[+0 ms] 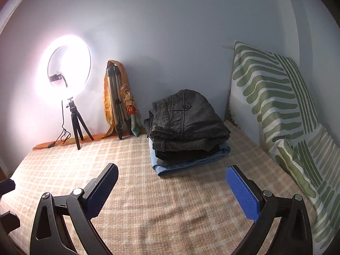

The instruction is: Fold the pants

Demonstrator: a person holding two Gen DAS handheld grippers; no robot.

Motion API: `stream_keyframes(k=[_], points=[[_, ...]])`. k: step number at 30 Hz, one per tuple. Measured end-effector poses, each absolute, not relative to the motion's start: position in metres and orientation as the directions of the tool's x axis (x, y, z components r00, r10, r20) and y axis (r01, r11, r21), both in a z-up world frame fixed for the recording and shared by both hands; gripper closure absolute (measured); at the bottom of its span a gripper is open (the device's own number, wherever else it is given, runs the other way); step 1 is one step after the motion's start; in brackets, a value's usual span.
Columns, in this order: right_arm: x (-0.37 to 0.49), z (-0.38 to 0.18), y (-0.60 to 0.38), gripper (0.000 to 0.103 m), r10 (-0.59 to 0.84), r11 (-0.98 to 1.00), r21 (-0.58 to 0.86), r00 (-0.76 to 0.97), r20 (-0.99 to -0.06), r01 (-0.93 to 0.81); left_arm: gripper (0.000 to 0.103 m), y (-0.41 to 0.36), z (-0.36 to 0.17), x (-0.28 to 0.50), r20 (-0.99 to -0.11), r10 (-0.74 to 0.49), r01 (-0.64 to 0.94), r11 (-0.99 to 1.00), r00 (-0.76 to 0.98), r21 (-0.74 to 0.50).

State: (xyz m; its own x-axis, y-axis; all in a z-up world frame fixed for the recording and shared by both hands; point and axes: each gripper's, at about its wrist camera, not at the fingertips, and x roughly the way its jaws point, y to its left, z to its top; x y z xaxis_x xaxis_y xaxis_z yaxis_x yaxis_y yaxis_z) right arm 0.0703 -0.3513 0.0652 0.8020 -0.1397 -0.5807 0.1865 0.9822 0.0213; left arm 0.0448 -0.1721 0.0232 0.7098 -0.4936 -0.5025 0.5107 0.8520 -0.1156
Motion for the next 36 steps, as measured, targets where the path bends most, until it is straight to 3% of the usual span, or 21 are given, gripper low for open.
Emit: stream_keyframes(k=[36], points=[[0.073,0.059,-0.336,0.0,-0.131,0.986,0.008,0.814,-0.567,0.164,0.018,-0.157,0.02,0.044,-0.506,-0.463,0.486,0.869,0.728,-0.096]])
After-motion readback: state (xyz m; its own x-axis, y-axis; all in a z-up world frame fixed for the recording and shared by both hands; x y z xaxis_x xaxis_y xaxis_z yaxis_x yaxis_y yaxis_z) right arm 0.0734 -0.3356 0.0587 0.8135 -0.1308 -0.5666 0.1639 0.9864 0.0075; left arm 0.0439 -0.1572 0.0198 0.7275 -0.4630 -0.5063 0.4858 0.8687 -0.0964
